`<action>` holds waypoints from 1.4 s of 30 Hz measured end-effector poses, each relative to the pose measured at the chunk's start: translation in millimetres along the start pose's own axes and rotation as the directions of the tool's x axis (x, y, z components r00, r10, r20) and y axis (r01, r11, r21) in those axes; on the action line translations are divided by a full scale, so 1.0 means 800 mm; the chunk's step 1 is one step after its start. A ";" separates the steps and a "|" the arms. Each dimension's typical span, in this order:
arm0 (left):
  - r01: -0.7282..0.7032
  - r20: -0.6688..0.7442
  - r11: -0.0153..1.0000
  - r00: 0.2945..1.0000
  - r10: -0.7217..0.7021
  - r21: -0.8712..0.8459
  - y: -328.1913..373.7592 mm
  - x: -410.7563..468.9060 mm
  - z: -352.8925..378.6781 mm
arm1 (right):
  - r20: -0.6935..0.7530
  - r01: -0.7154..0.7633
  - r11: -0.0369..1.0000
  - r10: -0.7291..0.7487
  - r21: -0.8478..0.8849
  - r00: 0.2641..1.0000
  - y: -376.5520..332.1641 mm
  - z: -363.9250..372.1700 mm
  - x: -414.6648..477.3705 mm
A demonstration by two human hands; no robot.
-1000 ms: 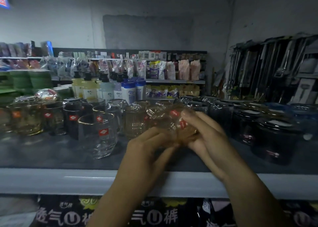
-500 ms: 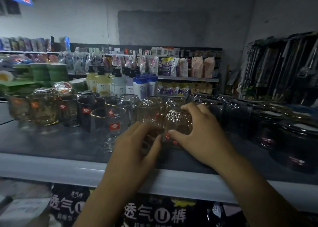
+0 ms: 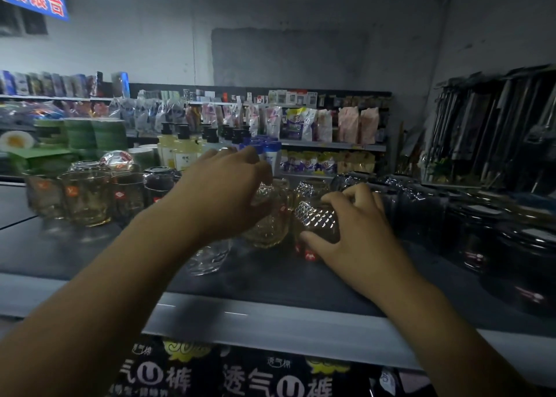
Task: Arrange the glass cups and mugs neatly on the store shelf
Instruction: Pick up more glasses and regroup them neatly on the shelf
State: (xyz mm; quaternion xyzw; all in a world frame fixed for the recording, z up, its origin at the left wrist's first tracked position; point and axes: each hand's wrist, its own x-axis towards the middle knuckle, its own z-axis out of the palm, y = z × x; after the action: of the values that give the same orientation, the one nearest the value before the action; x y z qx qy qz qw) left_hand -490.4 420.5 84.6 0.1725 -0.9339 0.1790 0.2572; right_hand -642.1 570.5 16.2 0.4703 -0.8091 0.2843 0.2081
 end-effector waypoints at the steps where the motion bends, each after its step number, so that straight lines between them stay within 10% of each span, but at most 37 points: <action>1: -0.027 0.067 1.000 0.997 0.028 -0.004 -0.004 0.010 0.001 | 0.002 -0.011 1.000 0.011 0.006 1.000 -0.001 0.000 0.003; 14: -0.082 0.448 0.944 0.865 0.226 -0.318 -0.035 0.062 0.030 | -0.052 -0.061 0.991 0.056 -0.119 0.997 -0.025 0.025 0.014; 34: -0.213 0.101 0.881 0.955 0.280 -0.423 -0.041 0.058 -0.007 | -0.013 -0.049 0.990 0.048 -0.132 0.999 -0.017 0.032 0.014; 42: -0.099 -0.232 0.654 0.965 -0.119 -0.750 -0.014 -0.035 -0.041 | -0.351 0.166 0.964 -0.085 0.207 0.933 -0.020 0.021 0.016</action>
State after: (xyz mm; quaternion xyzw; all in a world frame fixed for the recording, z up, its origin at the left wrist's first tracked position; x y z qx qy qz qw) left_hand -449.4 431.2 98.0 0.0299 -0.8800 -0.2063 0.4267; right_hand -635.4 544.8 15.7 0.4865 -0.6902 0.4402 0.3053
